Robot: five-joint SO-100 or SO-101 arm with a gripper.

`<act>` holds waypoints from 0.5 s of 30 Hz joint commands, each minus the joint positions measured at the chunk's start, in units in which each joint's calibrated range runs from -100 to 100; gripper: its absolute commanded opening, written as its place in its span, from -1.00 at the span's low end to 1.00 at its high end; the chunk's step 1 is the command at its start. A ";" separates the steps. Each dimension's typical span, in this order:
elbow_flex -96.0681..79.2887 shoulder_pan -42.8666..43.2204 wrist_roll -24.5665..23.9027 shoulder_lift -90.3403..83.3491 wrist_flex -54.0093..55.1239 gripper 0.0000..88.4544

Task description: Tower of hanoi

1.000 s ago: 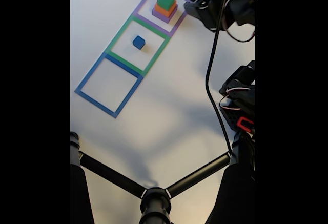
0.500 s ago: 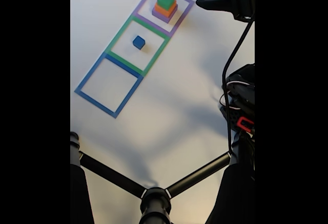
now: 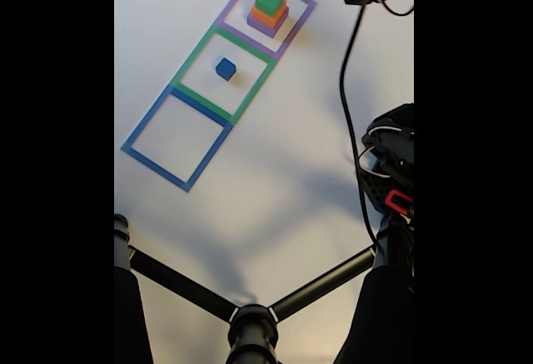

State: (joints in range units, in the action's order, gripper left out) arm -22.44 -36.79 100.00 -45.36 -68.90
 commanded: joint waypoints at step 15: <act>-33.03 -1.22 0.00 0.96 51.70 0.12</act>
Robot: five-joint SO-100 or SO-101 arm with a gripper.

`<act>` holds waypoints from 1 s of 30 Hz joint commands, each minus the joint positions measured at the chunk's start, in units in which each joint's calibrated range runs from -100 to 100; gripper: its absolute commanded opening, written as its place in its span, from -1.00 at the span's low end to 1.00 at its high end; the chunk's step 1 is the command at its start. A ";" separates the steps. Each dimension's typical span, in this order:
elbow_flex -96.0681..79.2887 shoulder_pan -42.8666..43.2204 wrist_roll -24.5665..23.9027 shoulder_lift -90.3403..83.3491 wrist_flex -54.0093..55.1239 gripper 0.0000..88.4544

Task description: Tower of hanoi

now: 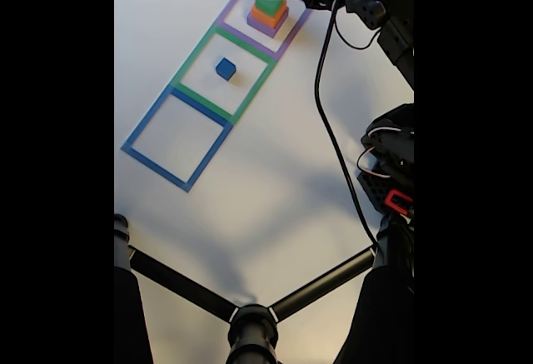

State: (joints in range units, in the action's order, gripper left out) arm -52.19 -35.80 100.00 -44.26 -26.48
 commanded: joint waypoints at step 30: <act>-20.91 1.90 0.00 34.41 70.47 0.18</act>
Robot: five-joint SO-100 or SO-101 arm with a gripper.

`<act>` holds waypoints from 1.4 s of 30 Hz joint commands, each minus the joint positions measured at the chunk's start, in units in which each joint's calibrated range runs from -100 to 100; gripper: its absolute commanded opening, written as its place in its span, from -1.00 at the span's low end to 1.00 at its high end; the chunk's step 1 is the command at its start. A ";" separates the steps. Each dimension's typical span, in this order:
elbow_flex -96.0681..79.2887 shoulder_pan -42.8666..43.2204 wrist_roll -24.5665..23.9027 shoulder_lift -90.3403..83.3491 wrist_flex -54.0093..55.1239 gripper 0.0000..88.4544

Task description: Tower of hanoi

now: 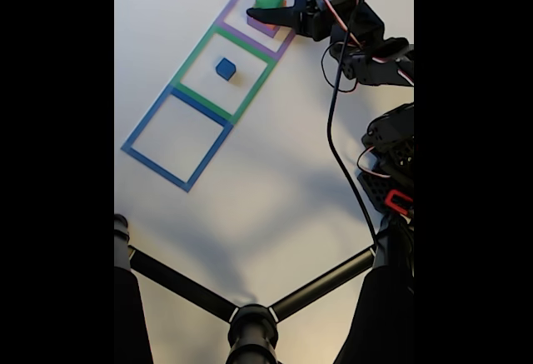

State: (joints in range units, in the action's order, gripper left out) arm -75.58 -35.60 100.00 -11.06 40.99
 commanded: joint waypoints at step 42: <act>4.66 7.58 0.00 12.50 9.80 -0.66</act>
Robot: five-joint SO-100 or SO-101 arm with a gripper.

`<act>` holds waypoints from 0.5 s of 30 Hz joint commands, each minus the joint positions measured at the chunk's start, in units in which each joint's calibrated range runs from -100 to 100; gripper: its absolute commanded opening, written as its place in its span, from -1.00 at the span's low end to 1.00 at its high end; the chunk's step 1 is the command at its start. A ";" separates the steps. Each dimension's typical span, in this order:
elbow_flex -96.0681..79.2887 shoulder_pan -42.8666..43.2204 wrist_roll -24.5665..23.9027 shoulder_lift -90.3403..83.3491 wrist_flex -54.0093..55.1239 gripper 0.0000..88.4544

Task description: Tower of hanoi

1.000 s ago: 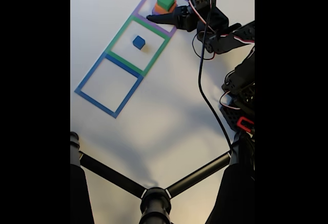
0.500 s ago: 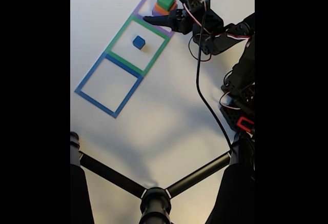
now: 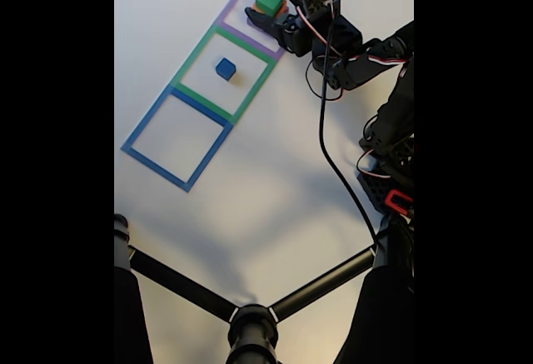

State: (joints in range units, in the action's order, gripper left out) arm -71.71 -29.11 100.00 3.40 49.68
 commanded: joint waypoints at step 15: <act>-0.30 2.61 0.00 -4.29 -0.03 -0.89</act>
State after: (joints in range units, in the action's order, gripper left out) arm -71.88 -27.91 100.00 3.40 49.68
